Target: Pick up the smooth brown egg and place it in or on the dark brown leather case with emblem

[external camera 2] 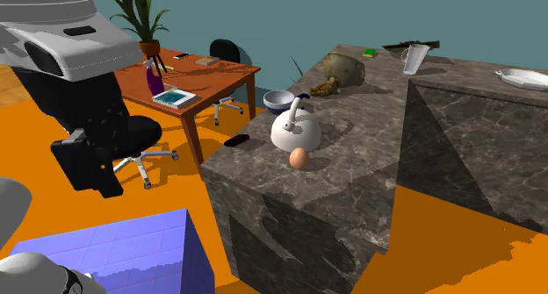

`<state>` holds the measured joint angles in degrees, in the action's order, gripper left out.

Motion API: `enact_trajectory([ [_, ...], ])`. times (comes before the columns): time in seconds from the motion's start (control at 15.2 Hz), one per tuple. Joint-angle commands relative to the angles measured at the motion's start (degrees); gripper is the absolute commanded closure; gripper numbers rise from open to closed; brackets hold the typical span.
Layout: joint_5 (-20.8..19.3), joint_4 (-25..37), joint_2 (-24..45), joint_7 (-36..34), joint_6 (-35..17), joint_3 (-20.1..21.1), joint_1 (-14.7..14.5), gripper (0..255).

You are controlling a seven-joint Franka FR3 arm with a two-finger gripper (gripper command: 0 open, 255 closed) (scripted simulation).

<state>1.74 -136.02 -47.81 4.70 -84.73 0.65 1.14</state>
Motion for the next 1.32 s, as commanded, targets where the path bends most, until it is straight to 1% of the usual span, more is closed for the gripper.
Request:
enact_trajectory([
  [0.0, 0.0, 0.0, 0.0, 0.0, 0.0, 0.0, 0.0, 0],
  [0.33, 2.8, -2.3, 6.4, -1.1, -10.3, 1.4, -1.1, 0],
  [0.59, 5.0, -2.6, 12.7, -1.6, -18.2, 2.5, -2.1, 0],
  [0.92, 7.4, -1.2, 21.6, -2.0, -27.5, 3.8, -3.3, 0],
  [1.25, 9.5, 2.3, 31.4, -2.1, -35.7, 5.1, -4.4, 0],
])
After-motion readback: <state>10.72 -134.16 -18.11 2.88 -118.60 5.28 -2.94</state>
